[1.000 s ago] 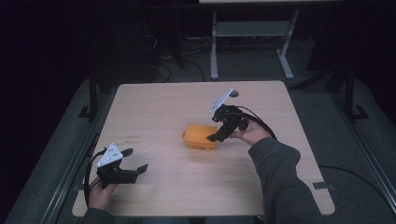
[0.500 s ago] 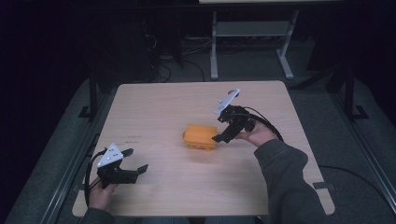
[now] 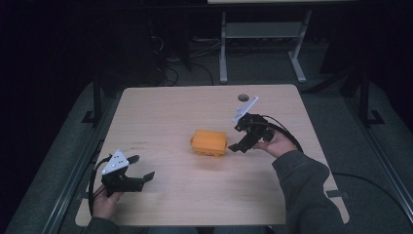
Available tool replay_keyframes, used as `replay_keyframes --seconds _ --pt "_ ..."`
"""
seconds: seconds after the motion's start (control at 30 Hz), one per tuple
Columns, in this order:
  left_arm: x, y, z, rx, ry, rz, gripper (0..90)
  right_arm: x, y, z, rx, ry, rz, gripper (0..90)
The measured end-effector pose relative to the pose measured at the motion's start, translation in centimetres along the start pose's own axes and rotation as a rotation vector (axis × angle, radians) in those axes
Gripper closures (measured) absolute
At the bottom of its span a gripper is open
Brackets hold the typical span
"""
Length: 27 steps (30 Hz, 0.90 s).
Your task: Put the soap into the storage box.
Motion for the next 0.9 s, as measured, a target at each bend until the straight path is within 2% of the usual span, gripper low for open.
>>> replay_keyframes --seconds 0.73,0.83,0.9 --pt "0.0 0.0 -0.1 0.004 -0.003 -0.005 14.1 1.0 3.0 1.3 -0.004 0.017 -0.043 18.2" --pt "-0.1 0.0 -0.1 0.005 -0.003 -0.006 14.1 1.1 3.5 1.4 0.012 0.014 -0.058 17.7" --pt "-0.1 0.0 -0.1 0.01 -0.003 -0.007 14.1 1.3 3.7 1.5 0.001 0.021 -0.059 18.7"
Point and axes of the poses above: each handheld gripper's, and its own axes: z roughly backward along the jaws, y roughly out of its underside, x roughly to its left, the point moved 7 cm from there along -z, roughly forward along the jaws, and after that the axes turned 10 degrees about z, right-handed, at the moved point
